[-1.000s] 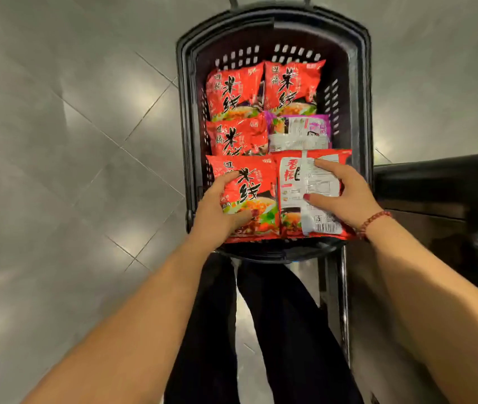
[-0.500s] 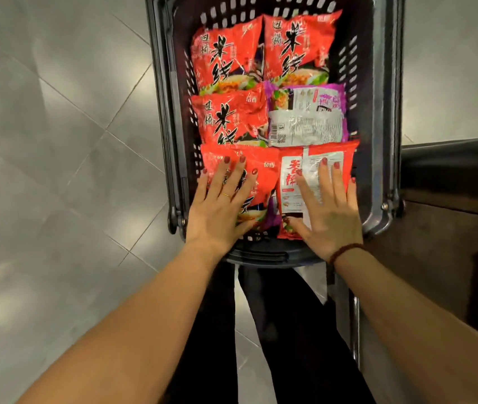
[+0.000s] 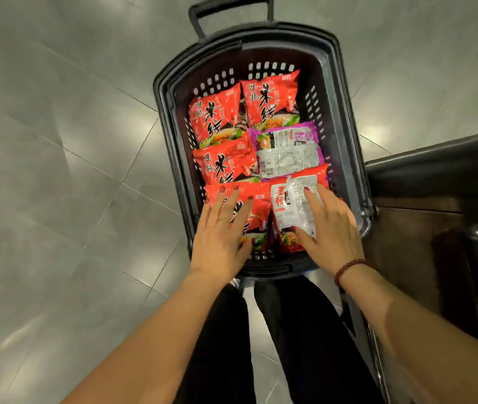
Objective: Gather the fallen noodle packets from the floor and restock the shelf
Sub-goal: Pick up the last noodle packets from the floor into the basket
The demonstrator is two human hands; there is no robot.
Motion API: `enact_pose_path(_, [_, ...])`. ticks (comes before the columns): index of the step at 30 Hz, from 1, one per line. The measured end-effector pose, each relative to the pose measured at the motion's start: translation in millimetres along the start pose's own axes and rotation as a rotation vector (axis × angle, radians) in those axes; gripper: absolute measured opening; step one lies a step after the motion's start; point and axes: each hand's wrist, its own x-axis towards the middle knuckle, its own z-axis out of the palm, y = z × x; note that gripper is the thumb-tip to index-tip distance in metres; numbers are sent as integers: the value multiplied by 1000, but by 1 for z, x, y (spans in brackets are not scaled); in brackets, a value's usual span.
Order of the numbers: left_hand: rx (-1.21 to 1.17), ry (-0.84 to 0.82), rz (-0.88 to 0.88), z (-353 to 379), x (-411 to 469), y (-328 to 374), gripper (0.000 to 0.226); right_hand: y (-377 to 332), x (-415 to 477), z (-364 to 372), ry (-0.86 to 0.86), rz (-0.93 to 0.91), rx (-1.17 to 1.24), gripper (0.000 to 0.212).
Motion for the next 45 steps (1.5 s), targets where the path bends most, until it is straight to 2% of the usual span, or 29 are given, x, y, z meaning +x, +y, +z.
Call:
enact_pose_path(6, [-68, 84, 162, -99, -10, 32, 72, -34, -63, -85, 209, 34, 182, 63])
enact_pose_path(11, [-87, 23, 394, -177, -25, 65, 57, -77, -133, -144, 350, 149, 230, 61])
enact_pose_path(18, [-136, 5, 743, -232, -58, 114, 53, -113, -252, -168, 596, 509, 281, 54])
enact_pose_path(21, [-145, -65, 889, -236, -73, 139, 49, -115, -302, -163, 630, 696, 308, 53])
enact_pose_path(25, [-111, -205, 1064, -227, -99, 177, 55, -120, -368, -143, 737, 886, 312, 52])
enact_pose_path(32, [-75, -332, 1375, -196, -178, 248, 58, -151, -477, -112, 862, 1206, 297, 55])
enact_pose_path(40, [-42, -472, 1711, -157, -320, 302, 57, -217, -605, -51, 992, 1586, 308, 53])
enact_pose_path(45, [-18, -537, 1848, -128, -425, 320, 56, -259, -695, 0, 1073, 1722, 338, 54])
